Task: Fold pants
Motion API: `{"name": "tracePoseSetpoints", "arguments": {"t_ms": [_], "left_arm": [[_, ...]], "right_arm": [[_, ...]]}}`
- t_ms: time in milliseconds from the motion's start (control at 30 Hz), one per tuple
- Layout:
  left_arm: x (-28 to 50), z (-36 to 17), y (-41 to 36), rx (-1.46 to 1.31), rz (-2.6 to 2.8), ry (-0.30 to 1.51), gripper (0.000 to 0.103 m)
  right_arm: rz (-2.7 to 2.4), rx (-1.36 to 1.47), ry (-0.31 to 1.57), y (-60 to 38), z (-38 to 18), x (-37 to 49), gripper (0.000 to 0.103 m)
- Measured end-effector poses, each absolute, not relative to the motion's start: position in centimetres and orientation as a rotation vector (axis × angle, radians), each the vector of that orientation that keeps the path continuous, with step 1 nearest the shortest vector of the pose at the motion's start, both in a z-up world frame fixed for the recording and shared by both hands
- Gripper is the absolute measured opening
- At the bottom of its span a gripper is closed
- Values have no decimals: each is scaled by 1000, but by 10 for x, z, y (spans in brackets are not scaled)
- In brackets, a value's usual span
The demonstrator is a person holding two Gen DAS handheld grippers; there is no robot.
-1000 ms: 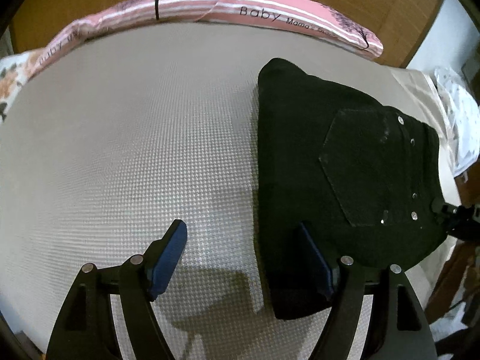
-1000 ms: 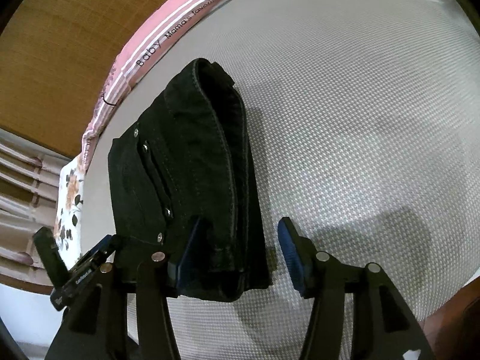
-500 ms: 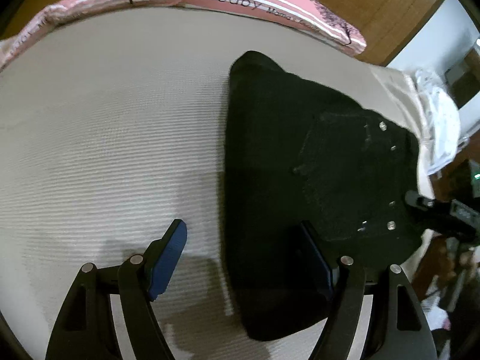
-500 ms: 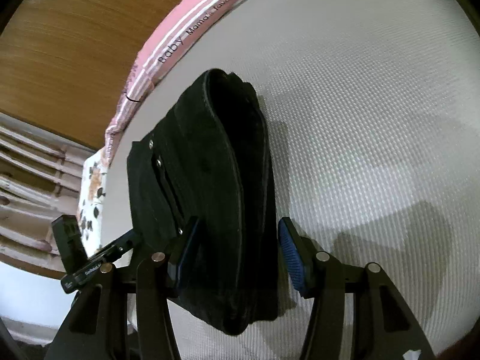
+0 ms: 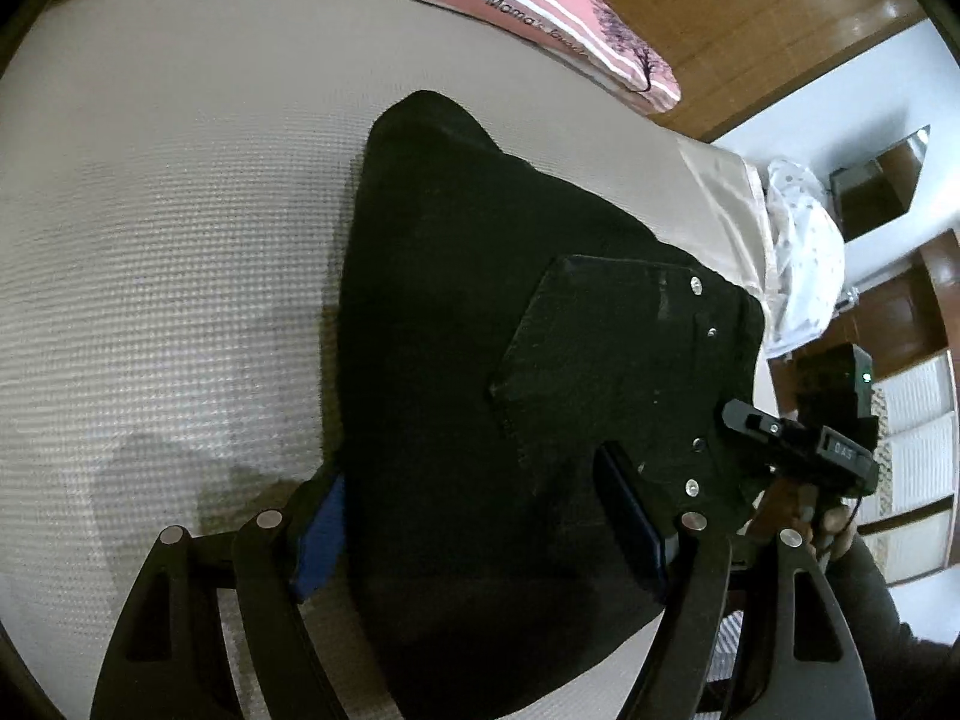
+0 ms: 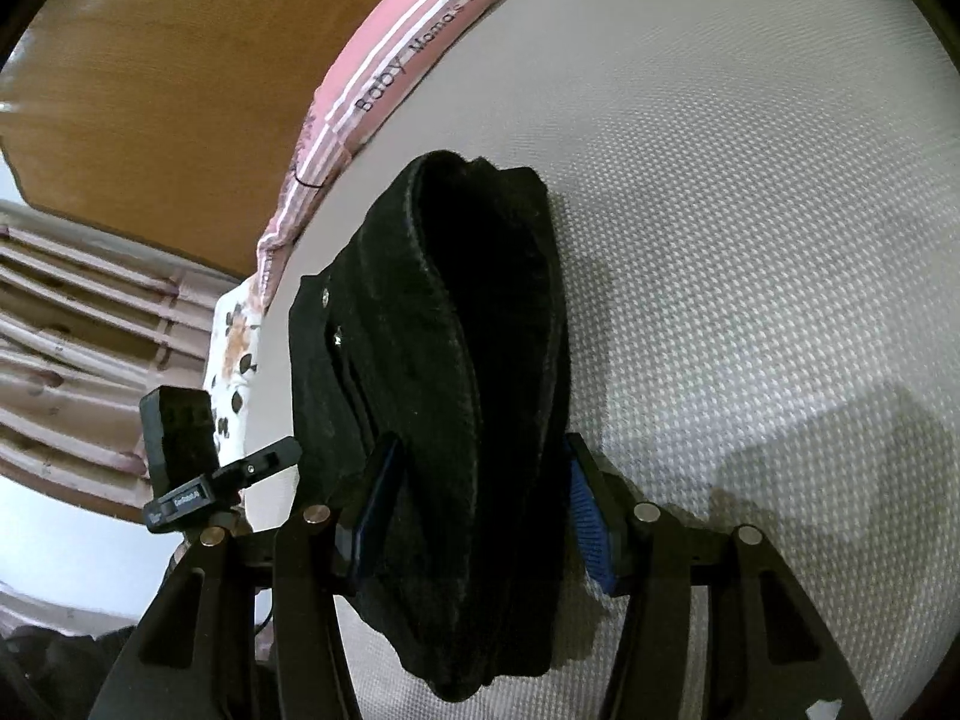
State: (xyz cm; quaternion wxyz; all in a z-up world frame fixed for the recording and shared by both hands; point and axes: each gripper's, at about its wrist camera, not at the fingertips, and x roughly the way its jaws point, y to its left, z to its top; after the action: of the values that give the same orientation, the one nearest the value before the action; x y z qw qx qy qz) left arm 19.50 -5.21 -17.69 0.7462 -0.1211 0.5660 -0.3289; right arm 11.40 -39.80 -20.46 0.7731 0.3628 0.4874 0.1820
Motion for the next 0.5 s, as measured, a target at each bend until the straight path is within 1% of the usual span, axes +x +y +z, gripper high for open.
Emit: {"name": "tracePoseSetpoints", "arguments": {"t_ms": [33,133,200,300,433,500], "left_arm": [[197,-177,-52,-273,-725,1241,76],[199,-178,-45,-315,-737,1246,71],[197,-180,-38,-330,-740,1242,66],[196,-181,-30,-351,-744,1234,61],[197,-183,-24,-391,-745,1233,60],[197,-182,-25,-388,-743,1228,60]], "right_arm": [[401,788,1057,-398,-205,115,51],[388,772,1057,-400,-204,115,49],[384,731,1052,-400,-200,113,48],[381,723,1044,-406,-200,110,49],[388,685,1045,-409,-198,109,52],[379,645,1038,-409,-195,109,56]]}}
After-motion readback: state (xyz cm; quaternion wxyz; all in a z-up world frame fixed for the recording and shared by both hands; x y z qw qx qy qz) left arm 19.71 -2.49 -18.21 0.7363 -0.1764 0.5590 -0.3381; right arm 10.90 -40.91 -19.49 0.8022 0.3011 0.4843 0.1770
